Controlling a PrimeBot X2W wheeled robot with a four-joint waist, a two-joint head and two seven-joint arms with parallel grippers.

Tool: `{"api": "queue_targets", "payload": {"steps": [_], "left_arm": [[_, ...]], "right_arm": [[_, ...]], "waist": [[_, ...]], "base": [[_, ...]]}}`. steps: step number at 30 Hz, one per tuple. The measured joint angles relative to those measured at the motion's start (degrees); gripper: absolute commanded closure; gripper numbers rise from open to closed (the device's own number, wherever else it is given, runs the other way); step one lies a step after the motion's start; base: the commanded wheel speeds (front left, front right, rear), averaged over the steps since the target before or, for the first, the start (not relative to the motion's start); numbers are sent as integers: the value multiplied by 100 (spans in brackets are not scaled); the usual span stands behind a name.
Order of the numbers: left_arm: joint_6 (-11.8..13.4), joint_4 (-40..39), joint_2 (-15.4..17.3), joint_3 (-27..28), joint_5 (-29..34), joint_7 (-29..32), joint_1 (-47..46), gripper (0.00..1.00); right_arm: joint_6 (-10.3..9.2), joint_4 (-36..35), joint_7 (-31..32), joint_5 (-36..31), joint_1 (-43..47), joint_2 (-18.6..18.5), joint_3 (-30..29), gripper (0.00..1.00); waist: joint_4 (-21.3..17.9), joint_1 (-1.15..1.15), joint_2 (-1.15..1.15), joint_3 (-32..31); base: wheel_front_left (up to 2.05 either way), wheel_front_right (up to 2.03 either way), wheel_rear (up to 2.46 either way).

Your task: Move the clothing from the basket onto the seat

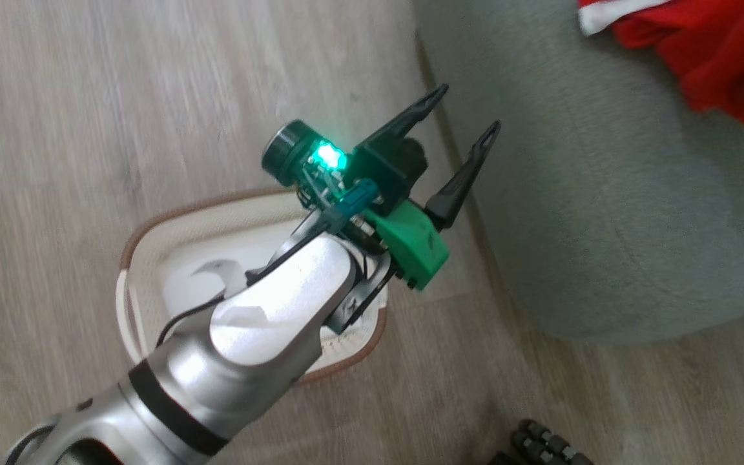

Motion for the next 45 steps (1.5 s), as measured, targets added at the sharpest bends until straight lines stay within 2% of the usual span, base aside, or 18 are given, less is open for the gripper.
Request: {"api": "queue_targets", "payload": {"steps": [5,9,11,14,18,20,22,23,25,30,36,45], "left_arm": [[94,-70,-45,-18,94,67,-259,0],[137,-68,-96,-29,140,60,-350,0],[148,-60,-103,-29,140,36,-370,0],[187,-36,-110,-29,140,5,-399,0],[189,1,-112,-27,132,-42,-402,0],[189,5,-113,-26,131,-44,-402,0],[190,16,-114,-25,131,-85,-402,0],[190,32,-114,-23,130,-85,-401,0],[193,46,-113,-22,90,-92,-400,0],[189,90,-111,-21,12,-163,-391,0],[179,178,-78,3,-189,-337,-161,0],[216,104,253,278,-586,-552,543,0]], "right_arm": [[0,397,-1,59,-471,-214,297,100],[0,1089,11,131,-763,-357,955,100],[1,1411,118,159,-847,-402,1360,100],[1,1655,158,257,-965,-408,1583,100],[1,1953,521,590,-1222,-432,2052,100],[1,1915,836,929,-1221,-445,2294,62],[1,1848,1185,1207,-1211,-487,2585,36],[1,1794,1371,1367,-1207,-501,2708,18],[1,1679,1691,1674,-1206,-548,2933,0],[1,1414,2024,2228,-1200,-757,3411,0],[1,1171,2149,2530,-1162,-917,4025,0],[1,135,1593,3045,-1087,-1217,4664,0]], "waist": [[265,1,0,504],[473,1,0,800],[574,1,0,890],[651,1,0,942],[724,1,0,947],[729,0,0,920],[723,0,0,892],[716,0,0,874],[699,0,0,827],[661,0,0,623],[607,0,0,177],[482,-1,0,-752]], "base": [[0,0,0],[0,0,0],[0,0,0],[0,0,0],[0,0,0],[0,0,0],[0,0,0],[0,0,0],[0,0,0],[0,0,0],[0,0,0],[0,0,0]]}}
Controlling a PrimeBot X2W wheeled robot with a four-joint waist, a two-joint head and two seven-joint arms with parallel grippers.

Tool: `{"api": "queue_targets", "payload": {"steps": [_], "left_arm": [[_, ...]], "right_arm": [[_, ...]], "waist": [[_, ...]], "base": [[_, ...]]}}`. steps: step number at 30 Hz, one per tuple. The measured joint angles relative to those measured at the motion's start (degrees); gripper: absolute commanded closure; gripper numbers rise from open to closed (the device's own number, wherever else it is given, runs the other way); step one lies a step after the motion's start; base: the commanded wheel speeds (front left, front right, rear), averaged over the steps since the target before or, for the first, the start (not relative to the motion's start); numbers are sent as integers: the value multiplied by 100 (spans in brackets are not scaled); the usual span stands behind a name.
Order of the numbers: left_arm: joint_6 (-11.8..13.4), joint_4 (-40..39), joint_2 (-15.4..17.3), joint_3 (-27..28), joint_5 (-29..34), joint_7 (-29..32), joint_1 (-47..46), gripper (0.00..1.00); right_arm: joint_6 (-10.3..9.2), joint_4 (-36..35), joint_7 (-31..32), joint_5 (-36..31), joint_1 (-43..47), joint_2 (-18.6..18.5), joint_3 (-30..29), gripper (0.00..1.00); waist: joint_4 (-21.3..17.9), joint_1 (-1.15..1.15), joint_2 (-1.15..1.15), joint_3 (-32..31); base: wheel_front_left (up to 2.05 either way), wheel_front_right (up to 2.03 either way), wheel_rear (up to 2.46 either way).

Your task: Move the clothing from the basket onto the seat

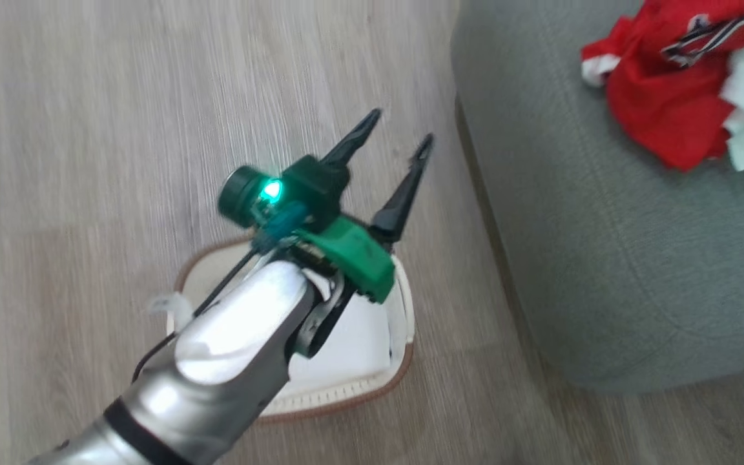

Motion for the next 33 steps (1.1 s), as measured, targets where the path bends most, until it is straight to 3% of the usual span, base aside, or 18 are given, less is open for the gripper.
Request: {"api": "queue_targets", "payload": {"steps": [9,15,22,26,33], "left_arm": [[159,-353,346,305,-299,-169,699,0],[347,-611,598,555,-402,-199,1092,0],[546,-813,784,779,-443,-248,1509,0],[698,-1001,899,1092,-491,-290,1806,0],[790,-1348,918,1786,-308,-298,2464,0]], "right_arm": [[-1,-835,-969,701,461,-391,249,0],[-1,-996,-1433,720,881,-560,321,0],[-1,-1065,-1569,437,1378,-508,-100,0],[-1,-1129,-1577,-26,1872,-154,-966,0],[-1,-1493,-1578,-1140,3428,840,-2683,0]], "waist": [[51,0,0,-926],[233,0,0,-1240],[421,0,0,-1415],[504,0,0,-1507],[686,0,0,-1586]], "base": [[0,0,0],[0,0,0],[0,0,0],[0,0,0],[0,0,0]]}}
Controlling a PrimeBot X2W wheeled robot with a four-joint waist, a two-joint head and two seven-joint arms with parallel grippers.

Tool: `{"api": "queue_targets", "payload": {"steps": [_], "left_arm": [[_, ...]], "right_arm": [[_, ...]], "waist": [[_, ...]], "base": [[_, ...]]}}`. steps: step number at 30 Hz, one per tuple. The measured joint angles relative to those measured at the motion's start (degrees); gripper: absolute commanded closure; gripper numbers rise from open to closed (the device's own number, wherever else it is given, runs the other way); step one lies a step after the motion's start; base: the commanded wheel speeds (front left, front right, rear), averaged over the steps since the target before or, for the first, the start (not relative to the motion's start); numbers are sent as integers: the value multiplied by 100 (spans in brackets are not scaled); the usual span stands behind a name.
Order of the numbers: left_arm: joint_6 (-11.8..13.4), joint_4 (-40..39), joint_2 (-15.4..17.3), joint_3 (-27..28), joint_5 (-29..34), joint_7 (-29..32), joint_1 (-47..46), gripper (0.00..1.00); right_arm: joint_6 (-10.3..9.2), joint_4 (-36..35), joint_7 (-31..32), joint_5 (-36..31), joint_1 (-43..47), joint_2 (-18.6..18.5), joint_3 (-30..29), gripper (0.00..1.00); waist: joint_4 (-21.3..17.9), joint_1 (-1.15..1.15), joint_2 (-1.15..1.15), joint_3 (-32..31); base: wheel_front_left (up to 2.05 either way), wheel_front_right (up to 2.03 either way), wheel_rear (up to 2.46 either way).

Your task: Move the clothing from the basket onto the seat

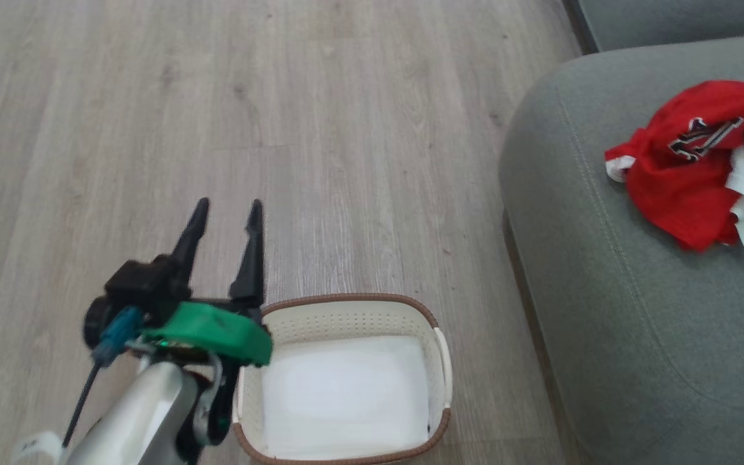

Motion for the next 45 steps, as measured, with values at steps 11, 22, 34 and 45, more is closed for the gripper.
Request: {"api": "queue_targets", "payload": {"steps": [11,22,34,45], "left_arm": [[-433,-201,-501,967,812,-16,802,0],[-1167,-47,-1102,1852,1690,-16,1261,0],[-1678,193,-1455,2377,2261,-16,1388,0],[-1735,319,-1492,2496,2447,-16,1388,0]], "right_arm": [[0,-933,0,-1594,1851,1677,-1952,0],[0,-1405,0,-2703,2378,2820,-2377,0],[0,-1423,0,-3127,2460,3086,-2616,0],[0,-1225,0,-3128,2460,3148,-2557,0]], "waist": [[363,0,0,-76],[517,0,0,-38],[579,0,0,24],[538,0,0,34]], "base": [[0,0,0],[0,0,0],[0,0,0],[0,0,0]]}}
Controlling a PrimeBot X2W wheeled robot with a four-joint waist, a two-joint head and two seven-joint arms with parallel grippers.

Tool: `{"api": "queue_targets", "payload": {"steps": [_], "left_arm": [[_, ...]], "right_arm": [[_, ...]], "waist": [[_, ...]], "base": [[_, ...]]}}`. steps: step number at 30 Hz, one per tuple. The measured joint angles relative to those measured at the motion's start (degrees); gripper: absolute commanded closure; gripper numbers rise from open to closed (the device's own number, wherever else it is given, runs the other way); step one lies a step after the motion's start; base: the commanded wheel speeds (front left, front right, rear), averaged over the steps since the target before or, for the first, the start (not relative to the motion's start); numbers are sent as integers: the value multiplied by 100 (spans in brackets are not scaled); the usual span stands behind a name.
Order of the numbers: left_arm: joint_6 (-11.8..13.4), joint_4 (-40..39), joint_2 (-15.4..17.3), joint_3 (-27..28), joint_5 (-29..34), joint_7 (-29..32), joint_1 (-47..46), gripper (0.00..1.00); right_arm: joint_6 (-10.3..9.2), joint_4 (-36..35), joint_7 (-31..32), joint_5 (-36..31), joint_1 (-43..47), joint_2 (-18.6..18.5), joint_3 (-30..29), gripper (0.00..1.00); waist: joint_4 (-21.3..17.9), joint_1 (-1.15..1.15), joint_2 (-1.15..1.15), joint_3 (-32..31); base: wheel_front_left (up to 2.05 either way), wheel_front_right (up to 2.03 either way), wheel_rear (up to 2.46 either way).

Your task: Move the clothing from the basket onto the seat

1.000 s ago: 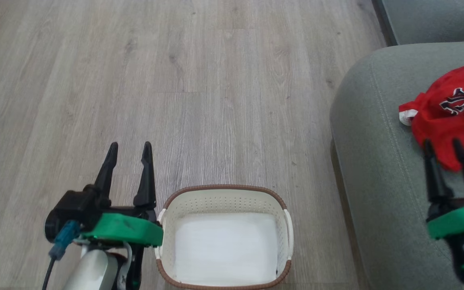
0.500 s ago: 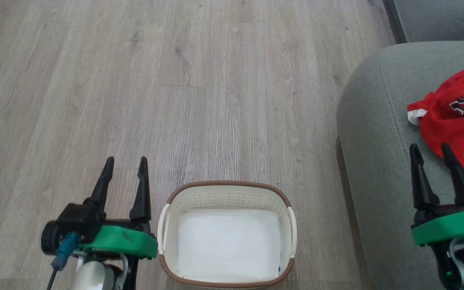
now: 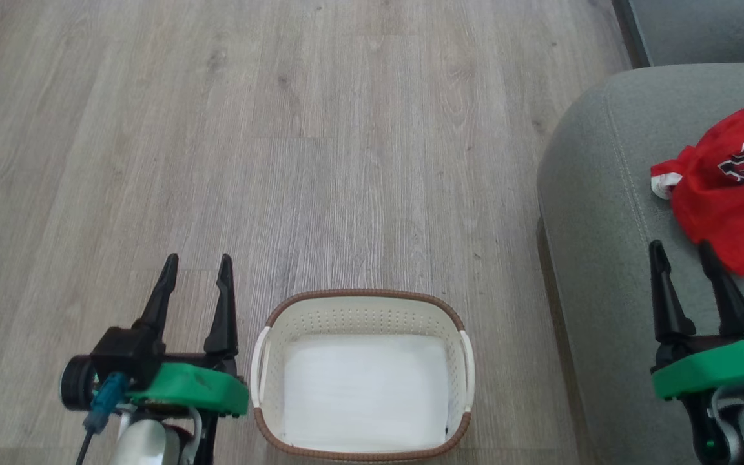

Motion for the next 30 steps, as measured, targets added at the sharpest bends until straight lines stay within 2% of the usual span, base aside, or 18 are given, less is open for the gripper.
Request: {"api": "queue_targets", "payload": {"steps": [22,23,30], "left_arm": [[56,105,-11,-19,-5,0,-10,0],[57,207,-13,-25,-11,7,2,100],[57,717,-14,-27,-143,79,403,100]], "right_arm": [[0,24,0,10,-4,-22,341,0],[0,91,1,10,-1,0,361,100],[0,576,45,101,293,183,471,100]], "waist": [[-52,0,0,-8],[-57,0,0,-12],[-65,0,0,-19]], "base": [[0,0,0],[0,0,0],[0,0,0]]}}
